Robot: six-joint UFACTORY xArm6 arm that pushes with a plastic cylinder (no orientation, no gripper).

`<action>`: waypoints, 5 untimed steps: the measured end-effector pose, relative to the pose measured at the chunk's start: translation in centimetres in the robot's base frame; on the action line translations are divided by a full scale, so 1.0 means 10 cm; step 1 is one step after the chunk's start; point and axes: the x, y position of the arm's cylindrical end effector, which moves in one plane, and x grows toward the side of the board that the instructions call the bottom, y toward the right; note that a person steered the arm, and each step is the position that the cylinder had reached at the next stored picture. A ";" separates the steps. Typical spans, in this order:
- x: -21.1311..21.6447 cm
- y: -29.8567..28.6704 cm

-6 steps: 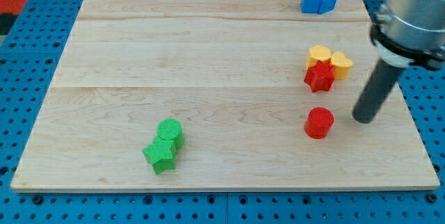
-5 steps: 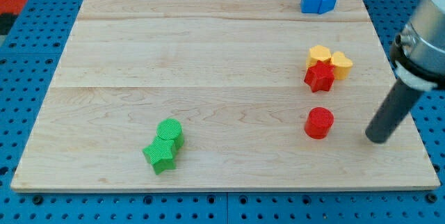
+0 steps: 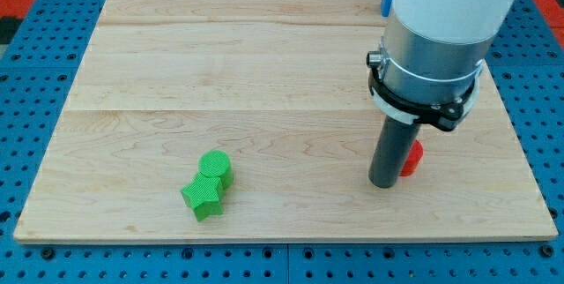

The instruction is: Slide the red circle to the red star

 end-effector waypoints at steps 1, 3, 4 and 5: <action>-0.01 0.14; -0.36 0.16; -0.35 0.16; -0.35 0.32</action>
